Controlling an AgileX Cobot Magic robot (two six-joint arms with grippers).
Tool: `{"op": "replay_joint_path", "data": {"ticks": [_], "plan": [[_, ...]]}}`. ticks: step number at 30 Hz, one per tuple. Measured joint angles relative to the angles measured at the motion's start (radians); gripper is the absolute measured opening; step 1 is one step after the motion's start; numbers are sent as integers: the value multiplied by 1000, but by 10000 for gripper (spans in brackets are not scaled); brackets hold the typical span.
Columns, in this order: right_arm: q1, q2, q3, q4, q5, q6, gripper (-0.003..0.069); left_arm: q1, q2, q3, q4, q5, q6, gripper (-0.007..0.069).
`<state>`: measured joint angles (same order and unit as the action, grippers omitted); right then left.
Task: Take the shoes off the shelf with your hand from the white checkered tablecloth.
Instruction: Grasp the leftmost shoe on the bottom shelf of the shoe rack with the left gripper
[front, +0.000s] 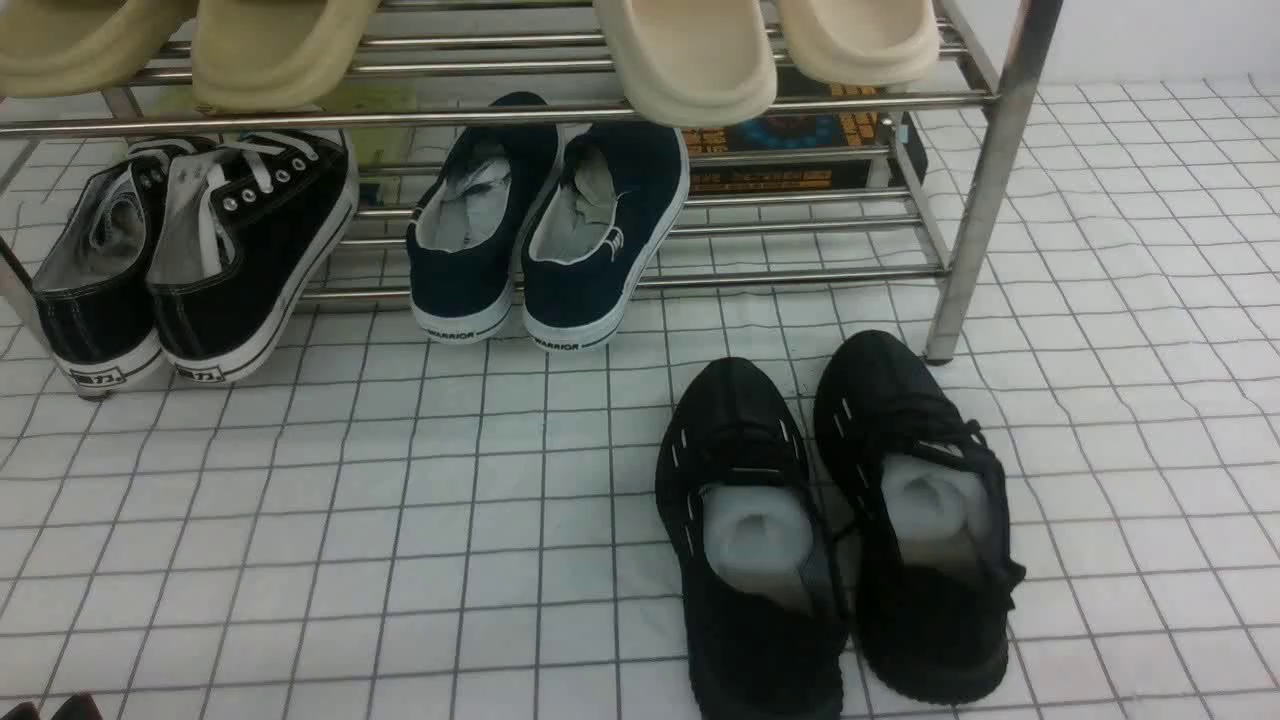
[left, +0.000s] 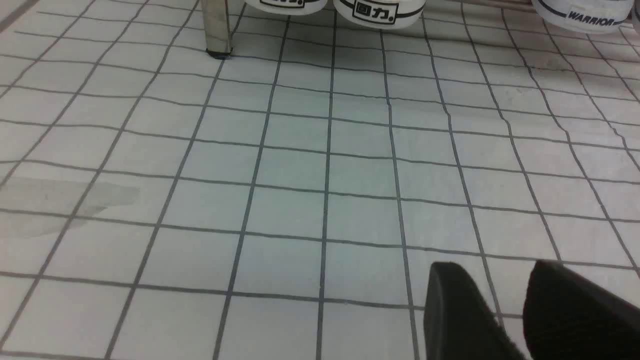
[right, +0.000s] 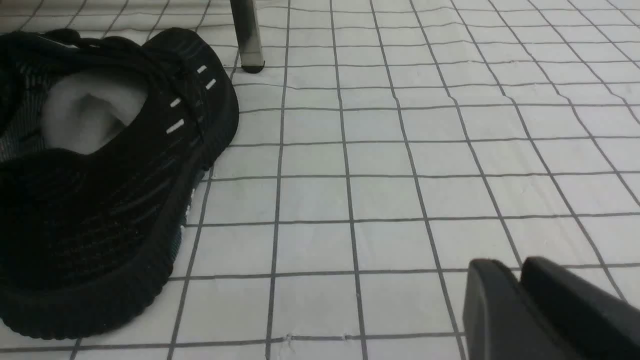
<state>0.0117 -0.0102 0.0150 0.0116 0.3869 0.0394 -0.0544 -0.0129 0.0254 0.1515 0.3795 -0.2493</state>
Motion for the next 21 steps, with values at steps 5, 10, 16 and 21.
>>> {"op": "replay_joint_path", "data": {"ticks": [5, 10, 16, 21], "plan": [[0, 0, 0, 0, 0, 0, 107, 0, 0, 0, 0, 0, 0, 239], [0, 0, 0, 0, 0, 0, 115, 0, 0, 0, 0, 0, 0, 239], [0, 0, 0, 0, 0, 1, 123, 0, 0, 0, 0, 0, 0, 239], [0, 0, 0, 0, 0, 1, 128, 0, 0, 0, 0, 0, 0, 239]]}}
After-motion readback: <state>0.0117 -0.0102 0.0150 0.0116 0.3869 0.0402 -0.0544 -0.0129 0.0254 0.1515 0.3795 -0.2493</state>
